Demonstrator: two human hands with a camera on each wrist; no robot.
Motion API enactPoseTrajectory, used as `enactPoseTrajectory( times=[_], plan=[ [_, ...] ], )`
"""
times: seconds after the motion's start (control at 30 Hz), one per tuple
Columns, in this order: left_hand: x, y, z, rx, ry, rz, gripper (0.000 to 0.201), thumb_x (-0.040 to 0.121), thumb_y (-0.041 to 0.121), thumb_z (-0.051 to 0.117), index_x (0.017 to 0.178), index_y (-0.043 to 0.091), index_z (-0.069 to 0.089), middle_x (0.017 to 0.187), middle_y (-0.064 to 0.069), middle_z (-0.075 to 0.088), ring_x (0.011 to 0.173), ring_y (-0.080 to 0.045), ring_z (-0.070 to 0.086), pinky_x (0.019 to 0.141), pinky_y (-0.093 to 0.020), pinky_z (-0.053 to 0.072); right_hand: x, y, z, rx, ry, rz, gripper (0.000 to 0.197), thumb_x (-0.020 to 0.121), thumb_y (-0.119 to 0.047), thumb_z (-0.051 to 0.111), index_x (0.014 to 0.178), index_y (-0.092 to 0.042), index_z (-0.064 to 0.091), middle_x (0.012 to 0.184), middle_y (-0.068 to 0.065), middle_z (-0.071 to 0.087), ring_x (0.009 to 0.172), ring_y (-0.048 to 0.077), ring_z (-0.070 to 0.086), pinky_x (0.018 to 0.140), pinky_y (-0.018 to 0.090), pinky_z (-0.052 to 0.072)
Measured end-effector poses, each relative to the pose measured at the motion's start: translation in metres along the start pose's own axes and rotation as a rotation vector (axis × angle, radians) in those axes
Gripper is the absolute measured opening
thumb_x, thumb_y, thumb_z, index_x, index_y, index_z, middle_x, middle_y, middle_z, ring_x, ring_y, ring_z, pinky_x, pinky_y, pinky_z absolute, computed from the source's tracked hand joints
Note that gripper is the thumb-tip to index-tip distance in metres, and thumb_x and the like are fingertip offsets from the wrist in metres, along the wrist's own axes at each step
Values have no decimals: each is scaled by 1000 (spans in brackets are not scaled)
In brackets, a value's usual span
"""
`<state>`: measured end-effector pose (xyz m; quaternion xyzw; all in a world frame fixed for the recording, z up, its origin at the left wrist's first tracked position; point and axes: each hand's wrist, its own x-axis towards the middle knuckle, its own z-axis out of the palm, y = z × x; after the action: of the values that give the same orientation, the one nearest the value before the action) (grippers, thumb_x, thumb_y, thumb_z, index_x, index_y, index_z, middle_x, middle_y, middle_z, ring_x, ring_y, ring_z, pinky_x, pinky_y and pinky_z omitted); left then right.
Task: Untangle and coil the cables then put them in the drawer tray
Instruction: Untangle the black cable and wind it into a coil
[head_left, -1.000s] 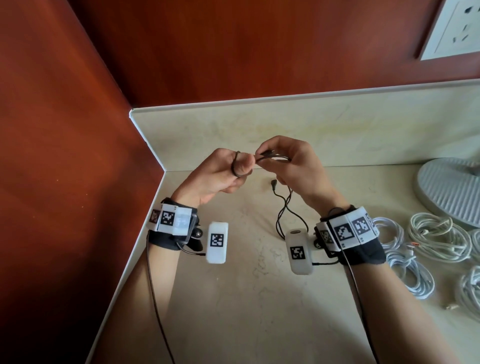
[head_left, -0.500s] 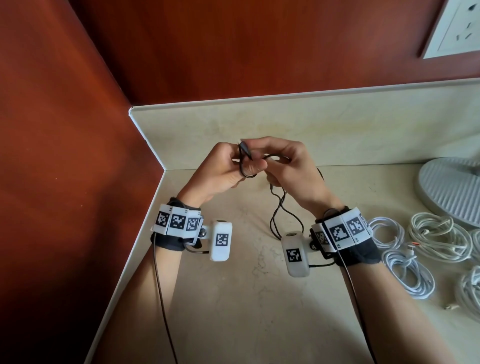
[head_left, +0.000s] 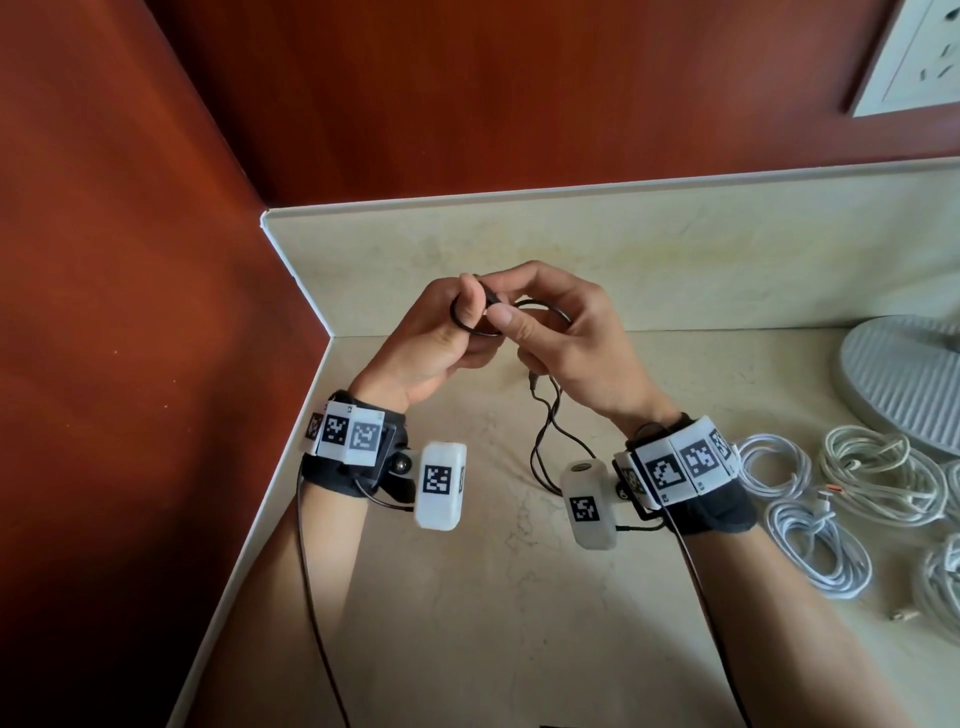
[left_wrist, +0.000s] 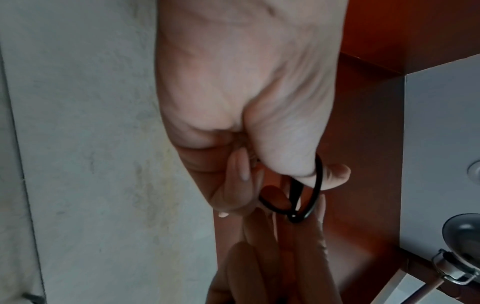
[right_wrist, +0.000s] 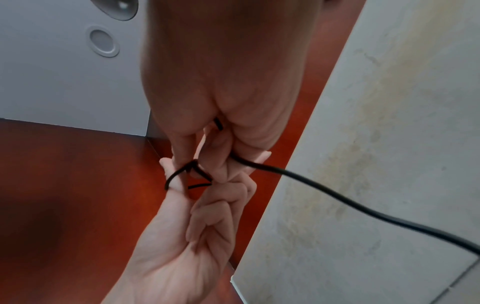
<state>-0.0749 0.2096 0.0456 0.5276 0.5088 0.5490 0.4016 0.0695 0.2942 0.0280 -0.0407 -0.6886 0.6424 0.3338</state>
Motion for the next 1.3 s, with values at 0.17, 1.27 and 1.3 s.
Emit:
enactPoseTrajectory(
  times=[0.17,1.27,1.3],
  plan=[
    [-2,1,0,34,-5,-34,83,82,75,36,102,0,66,75,-28,31,65,-24,17,57,-39,13,-2,-2,-2,-256,16,-92,10,105,-2,57,107,-6,66,108,1,75,83,4,73,72,19,55],
    [18,-4,-8,-183,360,-27,98,79,73,36,141,1,58,84,2,55,71,-4,53,60,-22,41,0,6,7,-735,272,-232,20,109,-14,51,125,-7,60,86,-4,71,68,11,69,59,35,57],
    [20,-2,-8,-190,387,-23,95,82,71,35,141,1,58,88,0,54,71,-4,53,60,-22,42,0,9,8,-768,311,-228,17,109,-18,52,116,-6,61,81,0,70,63,18,66,57,40,55]
  ],
)
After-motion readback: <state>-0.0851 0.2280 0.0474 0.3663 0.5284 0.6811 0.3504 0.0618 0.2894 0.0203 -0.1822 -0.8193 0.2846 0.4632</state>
